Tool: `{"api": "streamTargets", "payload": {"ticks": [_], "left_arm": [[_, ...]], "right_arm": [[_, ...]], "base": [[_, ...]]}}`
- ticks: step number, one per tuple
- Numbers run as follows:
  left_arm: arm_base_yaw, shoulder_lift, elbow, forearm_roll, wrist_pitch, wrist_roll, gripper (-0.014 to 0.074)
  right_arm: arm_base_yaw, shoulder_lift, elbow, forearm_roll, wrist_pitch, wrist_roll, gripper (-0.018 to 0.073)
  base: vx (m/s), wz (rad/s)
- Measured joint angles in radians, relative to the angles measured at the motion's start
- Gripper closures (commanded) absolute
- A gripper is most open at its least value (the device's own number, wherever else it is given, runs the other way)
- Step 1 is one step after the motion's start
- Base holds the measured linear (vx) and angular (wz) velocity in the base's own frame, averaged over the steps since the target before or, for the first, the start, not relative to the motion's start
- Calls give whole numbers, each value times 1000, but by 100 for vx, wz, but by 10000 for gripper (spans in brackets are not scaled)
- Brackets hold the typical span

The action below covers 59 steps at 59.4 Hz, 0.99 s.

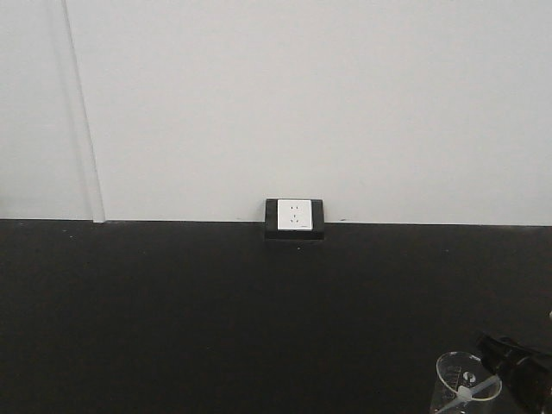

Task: Grab transparent chemical and place on left bench
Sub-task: 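Close the right gripper on the dropper and lift it upward, then raise the held dropper clear of the beaker with the right gripper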

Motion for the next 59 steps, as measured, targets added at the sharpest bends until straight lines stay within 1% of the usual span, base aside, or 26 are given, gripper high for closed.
{"api": "streamTargets", "payload": {"ticks": [4,12,18,25,30,36,44,49,59], "left_arm": [[0,0,0,0,0,0,600],[0,0,0,0,0,0,600],[0,0,0,0,0,0,600],[0,0,0,0,0,0,600],[0,0,0,0,0,0,600],[0,0,0,0,0,0,600],[0,0,0,0,0,0,600],[0,0,0,0,0,0,600],[0,0,0,0,0,0,600]], "right_arm": [[0,3,-1,-24,-15,24,264],[0,3,-1,-34,-30,48,467],[0,3,-2,-36,-42,49,574],[0,3,-2,-50,-64,38,568],[0,3,-2,-81,-95,24,565],[0,-13,-2,-143,-135,-1,564],[0,-72,-2,-259,-194,-22,564],[0,-128,-2,-338,-207,-22,564],[0,-263,-2,-565,-191,-23,564]], "base": [[0,0],[0,0],[0,0],[0,0],[0,0],[0,0],[0,0],[0,0],[0,0]]}}
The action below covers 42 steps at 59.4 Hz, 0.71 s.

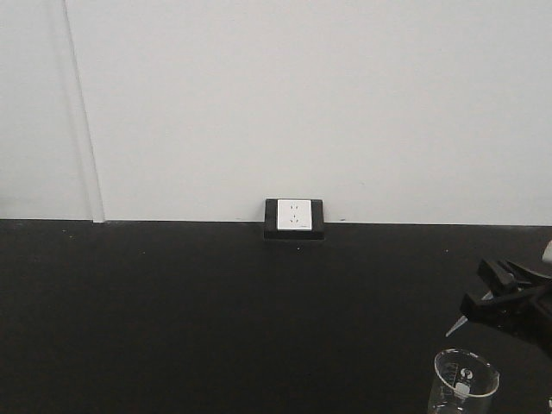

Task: Grab transparent chemical and place on left bench
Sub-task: 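Raise the held dropper clear of the beaker with the right gripper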

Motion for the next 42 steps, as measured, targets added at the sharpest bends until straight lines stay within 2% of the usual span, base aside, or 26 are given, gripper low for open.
{"api": "streamTargets", "payload": {"ticks": [9,17,26,37,42], "left_arm": [[0,0,0,0,0,0,600],[0,0,0,0,0,0,600],[0,0,0,0,0,0,600],[0,0,0,0,0,0,600],[0,0,0,0,0,0,600]], "right_arm": [[0,-144,1,-219,72,29,564],[0,-294,2,-400,200,143,564],[0,-448,19,-595,319,363,564],[0,-600,114,-864,314,625,564],[0,-664,147,-953,306,734,564]], "base": [[0,0],[0,0],[0,0],[0,0],[0,0]]}}
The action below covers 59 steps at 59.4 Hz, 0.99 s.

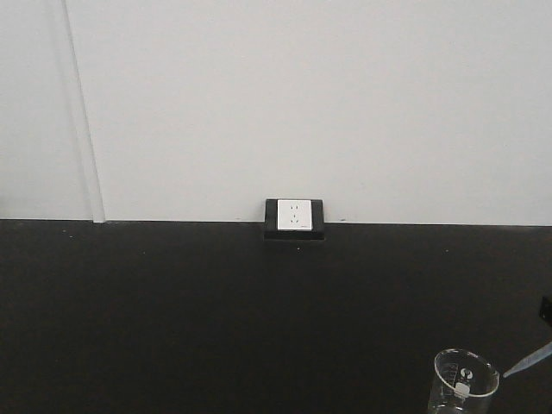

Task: Grab transparent chemical and place on left bench
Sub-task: 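Raise the held dropper clear of the beaker with the right gripper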

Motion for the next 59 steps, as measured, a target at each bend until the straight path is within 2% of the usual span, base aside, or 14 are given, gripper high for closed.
{"api": "streamTargets", "payload": {"ticks": [8,18,27,59], "left_arm": [[0,0,0,0,0,0,600],[0,0,0,0,0,0,600],[0,0,0,0,0,0,600],[0,0,0,0,0,0,600]], "right_arm": [[0,-83,19,-112,-10,134,564],[0,-139,19,-198,-24,209,564],[0,-152,19,-230,-32,219,564],[0,-152,19,-235,-35,221,564]], "base": [[0,0],[0,0],[0,0],[0,1]]}}
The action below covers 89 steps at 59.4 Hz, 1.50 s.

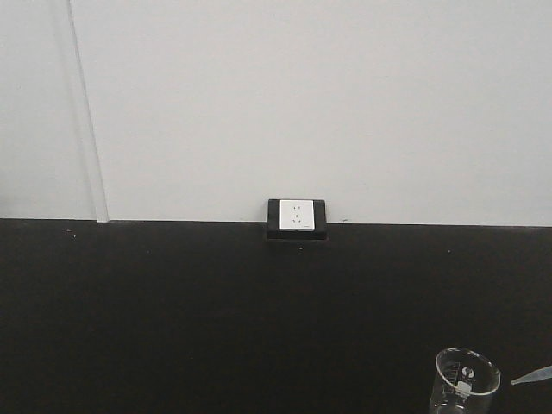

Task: Grab transparent chemical and place on left bench
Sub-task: 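Raise the held dropper clear of the beaker with the right gripper, then drive the base to the bench with white trays, holding the dropper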

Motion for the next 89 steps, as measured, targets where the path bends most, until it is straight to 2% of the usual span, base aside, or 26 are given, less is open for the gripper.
{"api": "streamTargets", "payload": {"ticks": [24,60,89], "left_arm": [[0,0,0,0,0,0,600],[0,0,0,0,0,0,600],[0,0,0,0,0,0,600]], "right_arm": [[0,0,0,0,0,0,564],[0,-1,0,-3,0,0,564],[0,-1,2,-3,0,1,564]], "base": [[-12,-2],[-31,-1],[-37,24]]}}
